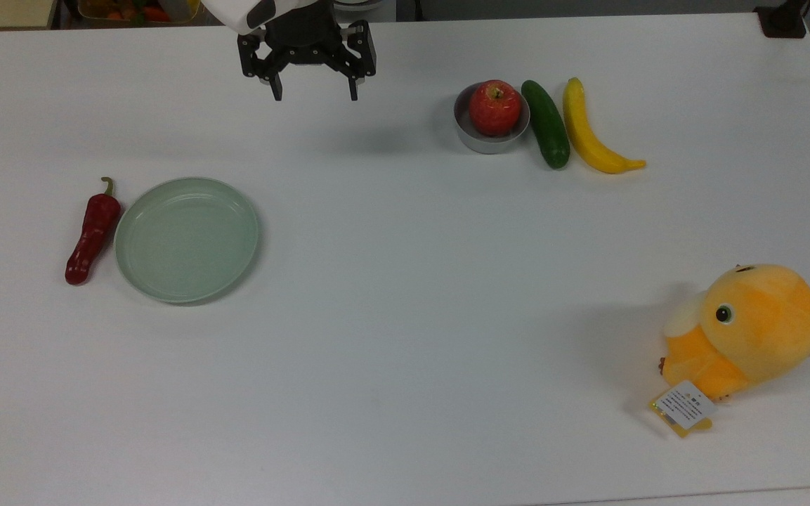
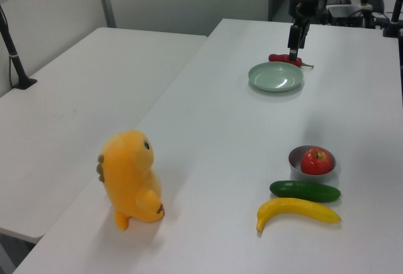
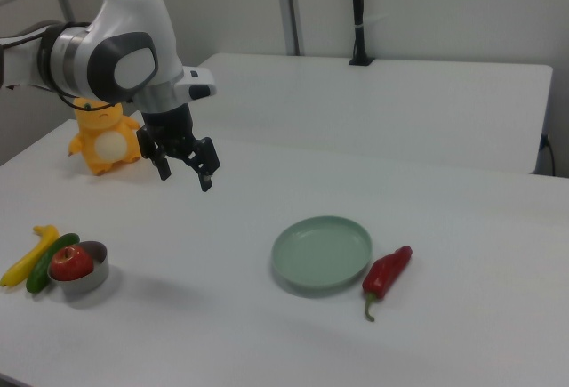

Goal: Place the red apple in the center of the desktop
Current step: 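Move the gripper toward the red apple in the grey bowl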

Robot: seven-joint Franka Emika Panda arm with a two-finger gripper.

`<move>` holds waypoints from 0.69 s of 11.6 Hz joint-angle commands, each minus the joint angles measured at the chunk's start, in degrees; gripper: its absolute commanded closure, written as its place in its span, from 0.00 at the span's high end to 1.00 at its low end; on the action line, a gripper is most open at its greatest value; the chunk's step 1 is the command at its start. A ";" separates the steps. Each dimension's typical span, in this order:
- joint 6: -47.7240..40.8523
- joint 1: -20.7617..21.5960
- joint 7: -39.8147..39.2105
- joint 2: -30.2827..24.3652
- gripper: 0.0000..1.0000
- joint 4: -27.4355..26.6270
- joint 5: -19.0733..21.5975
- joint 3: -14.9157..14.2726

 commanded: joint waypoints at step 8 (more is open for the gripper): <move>-1.51 0.09 2.99 0.19 1.00 -2.01 0.53 2.82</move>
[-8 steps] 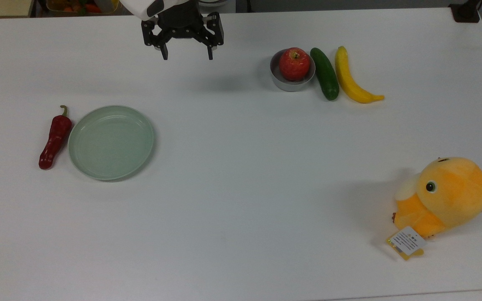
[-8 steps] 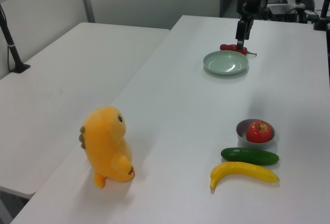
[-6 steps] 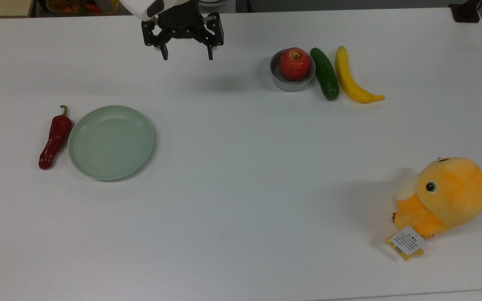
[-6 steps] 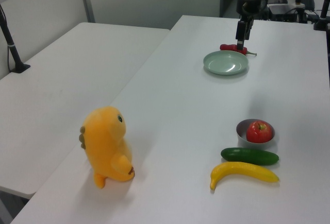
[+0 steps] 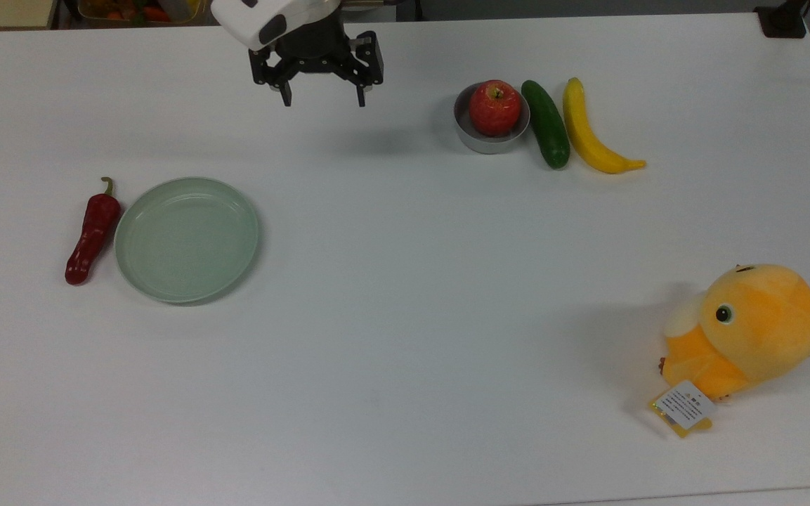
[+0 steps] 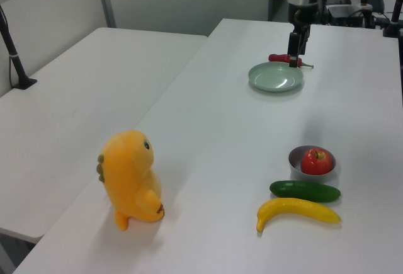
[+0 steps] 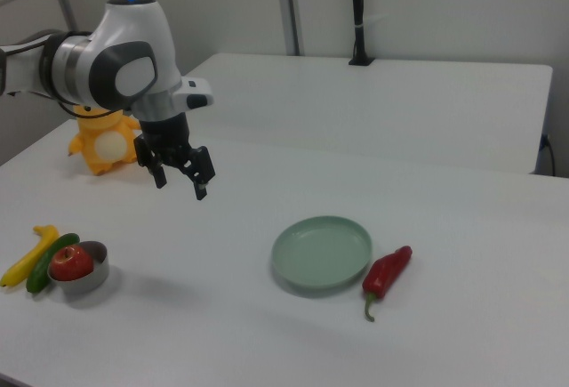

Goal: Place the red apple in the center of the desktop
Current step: 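Move the gripper toward the red apple in the grey bowl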

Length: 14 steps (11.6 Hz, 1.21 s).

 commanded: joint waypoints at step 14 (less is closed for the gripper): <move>-3.72 5.75 10.50 1.41 1.00 -5.33 0.70 16.20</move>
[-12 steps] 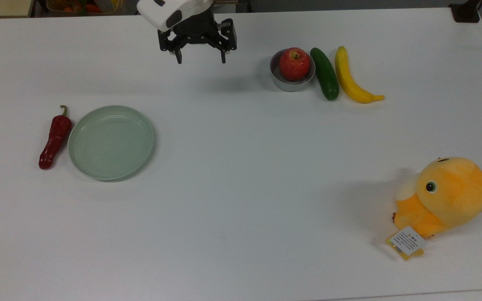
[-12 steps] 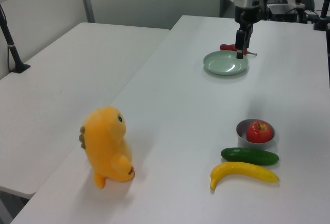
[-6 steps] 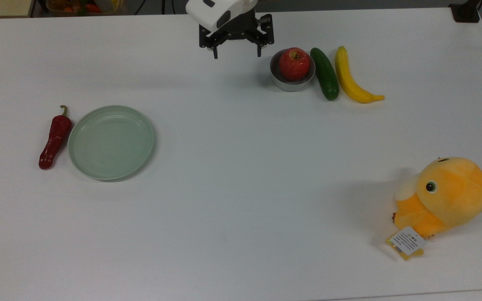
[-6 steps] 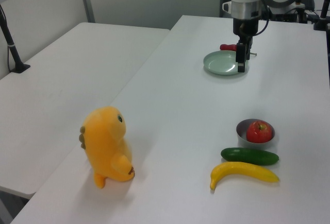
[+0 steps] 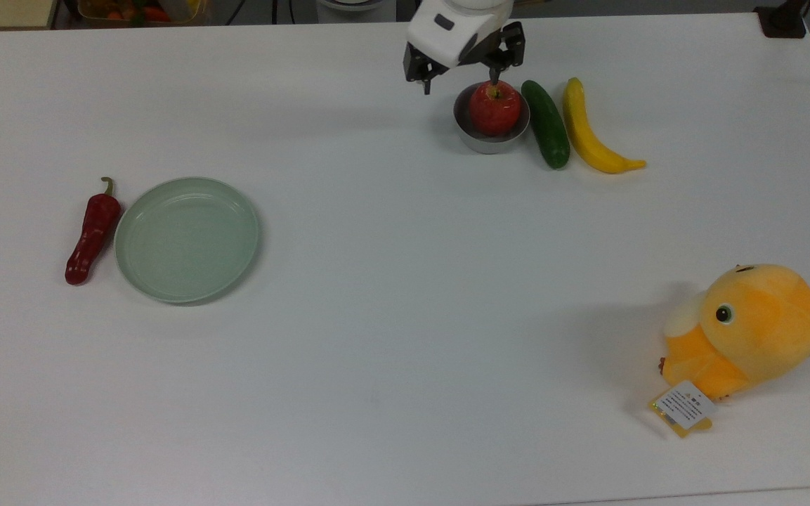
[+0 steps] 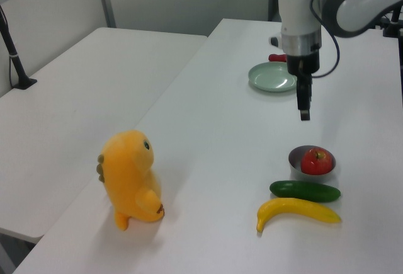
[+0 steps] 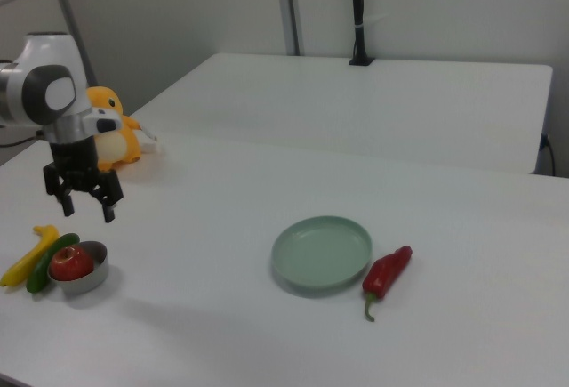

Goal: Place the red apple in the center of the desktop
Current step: 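Move the gripper toward the red apple in the grey bowl, then lower the gripper over the red apple and close on it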

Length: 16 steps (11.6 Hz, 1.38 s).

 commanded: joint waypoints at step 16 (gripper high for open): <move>8.12 4.01 2.25 6.39 0.23 -5.49 -3.08 5.97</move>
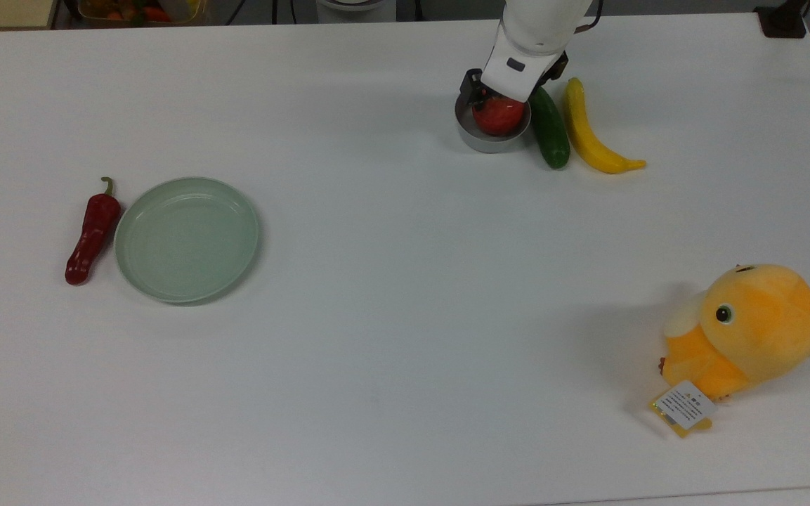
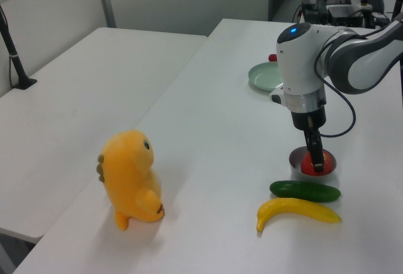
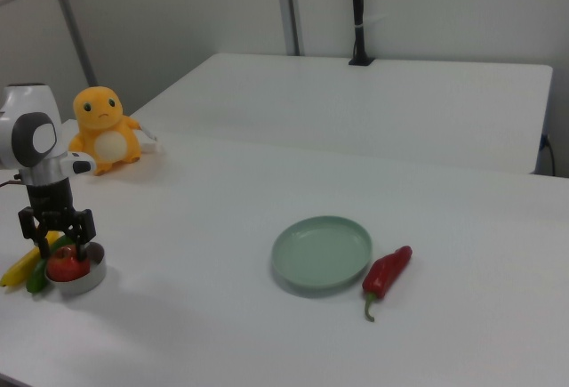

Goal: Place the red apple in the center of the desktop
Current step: 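Lower the gripper over the red apple and close on it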

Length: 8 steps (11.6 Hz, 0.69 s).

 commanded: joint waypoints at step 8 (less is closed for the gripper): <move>0.34 0.69 2.08 -2.60 0.20 -0.71 -2.37 -0.05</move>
